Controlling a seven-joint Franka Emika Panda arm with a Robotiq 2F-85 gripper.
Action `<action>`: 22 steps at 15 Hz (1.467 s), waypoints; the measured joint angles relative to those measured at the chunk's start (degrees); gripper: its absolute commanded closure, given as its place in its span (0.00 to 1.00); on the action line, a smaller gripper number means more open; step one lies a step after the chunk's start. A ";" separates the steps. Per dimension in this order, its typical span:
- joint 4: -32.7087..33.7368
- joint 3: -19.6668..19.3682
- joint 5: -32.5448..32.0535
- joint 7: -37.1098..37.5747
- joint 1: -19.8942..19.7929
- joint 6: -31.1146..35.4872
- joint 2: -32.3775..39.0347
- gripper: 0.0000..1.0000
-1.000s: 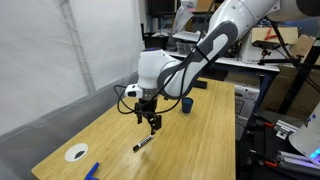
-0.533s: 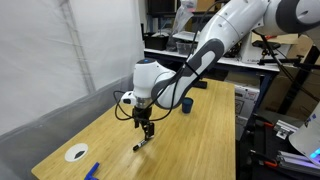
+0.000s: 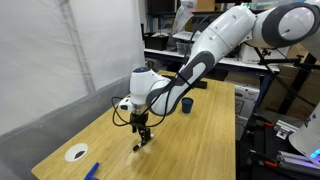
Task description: Put the marker in the cup
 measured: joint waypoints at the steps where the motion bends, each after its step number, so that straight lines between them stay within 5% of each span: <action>1: 0.63 0.17 0.00 -0.04 0.02 -0.33 0.58 0.00; 8: 3.54 1.32 0.00 -1.75 0.07 -4.29 3.38 0.00; 10: 4.95 1.32 0.00 -2.66 0.08 -5.64 4.11 0.28; 19: 11.36 1.31 0.00 -4.96 0.23 -10.61 6.77 0.92; 21: 11.92 1.30 0.00 -4.97 0.36 -11.07 7.02 1.00; 22: 12.10 1.27 -0.01 -4.97 0.42 -11.20 7.11 0.96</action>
